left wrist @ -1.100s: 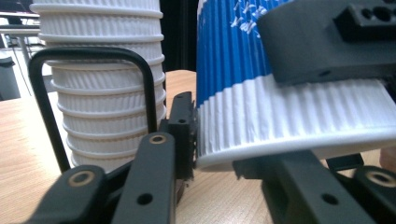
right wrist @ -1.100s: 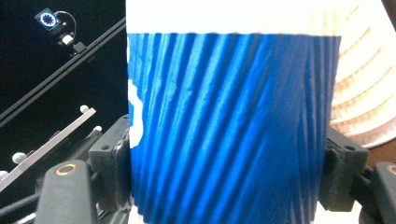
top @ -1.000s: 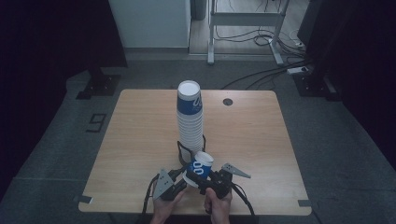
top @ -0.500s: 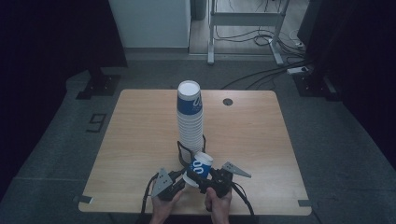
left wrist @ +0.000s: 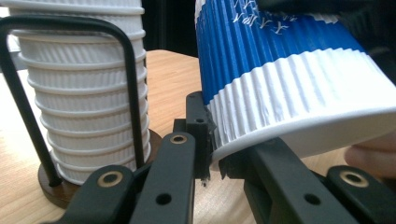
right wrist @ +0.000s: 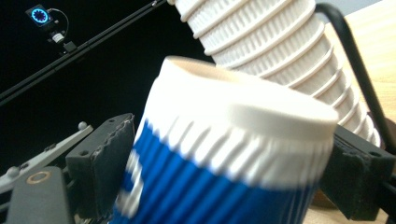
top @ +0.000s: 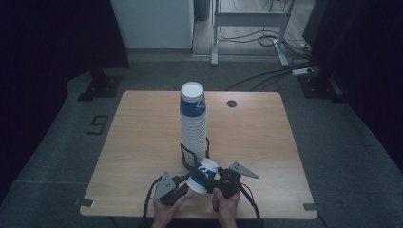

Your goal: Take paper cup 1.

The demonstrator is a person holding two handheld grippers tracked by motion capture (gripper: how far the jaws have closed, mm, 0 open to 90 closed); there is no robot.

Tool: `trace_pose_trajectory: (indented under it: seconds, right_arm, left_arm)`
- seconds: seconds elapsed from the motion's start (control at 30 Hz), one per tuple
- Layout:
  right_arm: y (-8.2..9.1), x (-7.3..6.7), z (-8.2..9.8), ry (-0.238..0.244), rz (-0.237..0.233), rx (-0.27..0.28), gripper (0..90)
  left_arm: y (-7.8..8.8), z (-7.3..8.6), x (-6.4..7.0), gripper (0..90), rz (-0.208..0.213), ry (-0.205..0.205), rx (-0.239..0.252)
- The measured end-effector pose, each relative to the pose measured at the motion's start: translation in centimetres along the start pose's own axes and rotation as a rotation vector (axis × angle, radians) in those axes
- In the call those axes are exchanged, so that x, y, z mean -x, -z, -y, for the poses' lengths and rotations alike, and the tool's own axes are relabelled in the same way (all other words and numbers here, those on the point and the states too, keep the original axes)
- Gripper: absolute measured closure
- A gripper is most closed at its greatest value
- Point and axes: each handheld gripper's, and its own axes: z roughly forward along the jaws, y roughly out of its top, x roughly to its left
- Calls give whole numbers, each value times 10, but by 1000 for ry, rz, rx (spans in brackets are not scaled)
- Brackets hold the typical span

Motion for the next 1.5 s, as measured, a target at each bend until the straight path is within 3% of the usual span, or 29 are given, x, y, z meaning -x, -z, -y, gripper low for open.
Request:
trace_pose_trajectory:
  seconds: [0.17,0.27,0.4,0.6,0.73,0.83,0.87,0.9,0.93,1.0,1.07,1.2,1.23,1.4,1.43,1.47,1.5]
  right_arm:
    - [1,2,-4,20,18,6,122]
    - [4,3,-8,43,24,14,109]
    - [6,4,-11,49,33,20,113]
    - [10,5,-19,62,40,40,121]
    - [22,3,-27,127,52,72,122]
    - [26,3,-28,144,59,84,118]
    - [31,3,-26,199,50,79,116]
    - [31,3,-26,199,50,79,116]
    - [35,4,-23,242,55,71,116]
    - [38,4,-21,266,78,68,116]
    - [41,4,-19,280,71,67,116]
    - [43,5,-15,356,96,31,123]
    - [43,6,-14,376,97,23,123]
    - [44,6,-9,441,118,19,121]
    - [44,7,-6,458,114,3,121]
    - [43,7,-2,494,123,-65,121]
    - [42,8,0,513,131,-91,121]
  left_arm:
    - [1,0,0,836,4,4,-24]
    - [1,-2,-3,836,34,34,-38]
    - [2,-4,-4,839,56,30,-68]
    - [6,-6,-7,839,57,30,-74]
    - [12,-9,-10,839,53,15,-81]
    - [13,-11,-11,839,48,9,-90]
    - [15,-13,-13,839,31,-1,-104]
    - [15,-13,-13,839,31,-1,-104]
    - [16,-15,-16,839,32,-6,-120]
    - [18,-16,-18,840,19,-8,-141]
    - [19,-17,-22,840,19,-4,-152]
    - [21,-19,-25,841,7,6,-160]
    - [22,-22,-28,841,32,13,-173]
    - [23,-25,-29,843,37,2,-216]
    - [22,-26,-29,843,35,-4,-229]
    - [22,-27,-30,844,30,-10,-243]
    - [22,-27,-30,843,30,-10,-243]
